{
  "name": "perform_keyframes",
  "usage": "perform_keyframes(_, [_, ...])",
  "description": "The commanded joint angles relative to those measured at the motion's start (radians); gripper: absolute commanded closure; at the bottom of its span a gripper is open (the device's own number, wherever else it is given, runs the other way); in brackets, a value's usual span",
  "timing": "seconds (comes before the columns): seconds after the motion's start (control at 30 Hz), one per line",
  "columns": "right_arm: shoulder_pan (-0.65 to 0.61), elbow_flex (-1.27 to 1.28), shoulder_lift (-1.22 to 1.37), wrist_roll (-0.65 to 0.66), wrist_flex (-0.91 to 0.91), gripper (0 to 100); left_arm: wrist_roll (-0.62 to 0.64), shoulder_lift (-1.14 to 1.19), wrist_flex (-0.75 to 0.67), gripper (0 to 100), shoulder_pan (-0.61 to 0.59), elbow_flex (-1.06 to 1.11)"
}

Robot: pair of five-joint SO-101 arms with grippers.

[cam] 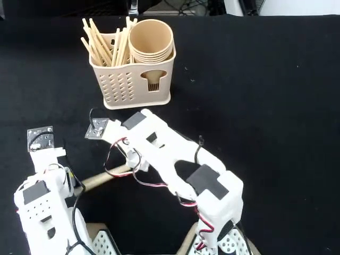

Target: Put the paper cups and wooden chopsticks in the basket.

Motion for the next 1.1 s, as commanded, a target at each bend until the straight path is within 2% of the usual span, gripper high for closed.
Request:
perform_keyframes(0.0, [-0.015,0.002,0.045,0.006,-0.009,99.1,0.005,-0.012,-0.015,82,-0.007,-0.005])
perform_keyframes(0.23, [-0.011,0.007,0.025,0.005,0.015,98.6,0.005,-0.012,-0.015,82,-0.007,-0.005])
perform_keyframes(0.37, [-0.009,0.005,-0.077,0.002,0.063,98.6,0.005,-0.012,-0.015,82,-0.007,-0.005])
perform_keyframes(0.6, [0.135,0.018,-0.314,0.0,0.114,98.6,0.005,-0.012,-0.015,82,-0.007,-0.005])
perform_keyframes(0.8, [0.226,0.105,-0.366,0.006,0.104,98.6,0.005,-0.012,-0.015,82,-0.007,-0.005])
perform_keyframes(1.07, [0.244,0.234,-0.364,0.0,-0.097,98.5,0.005,-0.012,-0.015,82,-0.007,-0.005])
